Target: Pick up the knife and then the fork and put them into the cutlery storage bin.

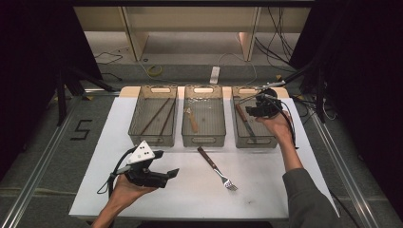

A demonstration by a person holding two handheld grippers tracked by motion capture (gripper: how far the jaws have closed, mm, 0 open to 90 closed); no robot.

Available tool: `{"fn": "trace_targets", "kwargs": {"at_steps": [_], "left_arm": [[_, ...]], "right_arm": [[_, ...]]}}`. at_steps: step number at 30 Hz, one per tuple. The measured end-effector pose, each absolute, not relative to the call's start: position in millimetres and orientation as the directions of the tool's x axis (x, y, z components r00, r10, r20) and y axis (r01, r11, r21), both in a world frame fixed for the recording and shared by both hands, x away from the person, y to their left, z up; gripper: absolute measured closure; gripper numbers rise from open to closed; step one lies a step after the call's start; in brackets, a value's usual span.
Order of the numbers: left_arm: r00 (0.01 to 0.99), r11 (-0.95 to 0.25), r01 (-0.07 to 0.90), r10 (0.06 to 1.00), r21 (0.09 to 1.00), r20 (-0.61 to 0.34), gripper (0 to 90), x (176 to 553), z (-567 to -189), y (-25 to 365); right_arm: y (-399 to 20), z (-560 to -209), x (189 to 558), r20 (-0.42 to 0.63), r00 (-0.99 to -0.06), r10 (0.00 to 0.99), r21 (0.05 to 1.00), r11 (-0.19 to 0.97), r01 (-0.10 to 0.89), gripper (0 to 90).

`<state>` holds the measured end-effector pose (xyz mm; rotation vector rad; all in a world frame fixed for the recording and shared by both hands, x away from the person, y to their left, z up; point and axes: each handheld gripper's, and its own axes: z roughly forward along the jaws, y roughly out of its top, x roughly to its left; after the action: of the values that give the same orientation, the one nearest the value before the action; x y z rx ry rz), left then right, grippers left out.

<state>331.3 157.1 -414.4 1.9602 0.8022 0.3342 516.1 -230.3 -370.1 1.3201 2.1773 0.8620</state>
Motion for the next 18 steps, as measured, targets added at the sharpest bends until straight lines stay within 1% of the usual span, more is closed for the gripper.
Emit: {"fn": "trace_targets", "kwargs": {"at_steps": [2, 5, 7, 14, 18], "left_arm": [[0.746, -0.329, 0.397, 0.66, 0.857, -0.092, 15.7, 330.8, -414.3, 157.4], [0.745, -0.328, 0.397, 0.66, 0.857, -0.093, 15.7, 331.4, -414.4, 157.6], [0.747, -0.333, 0.395, 0.659, 0.856, -0.089, 15.7, 331.4, -414.3, 157.9], [0.739, -0.319, 0.399, 0.666, 0.86, -0.096, 15.6, 331.6, -414.2, 159.1], [0.735, -0.315, 0.4, 0.671, 0.861, -0.096, 15.6, 331.9, -414.4, 160.0]], "right_arm": [[-224.8, -365.6, 507.4, -0.044, -0.475, 0.879, 0.71, 0.362, 0.604, 47.9], [-216.4, -359.1, 493.2, -0.017, -0.518, 0.855, 0.717, 0.371, 0.59, 40.4], [-209.7, -355.5, 481.7, -0.019, -0.545, 0.838, 0.726, 0.386, 0.568, 37.0], [-188.0, -355.1, 452.2, -0.015, -0.631, 0.775, 0.726, 0.443, 0.526, 32.9], [-178.6, -360.2, 438.0, -0.003, -0.668, 0.745, 0.723, 0.463, 0.512, 32.9]]}}
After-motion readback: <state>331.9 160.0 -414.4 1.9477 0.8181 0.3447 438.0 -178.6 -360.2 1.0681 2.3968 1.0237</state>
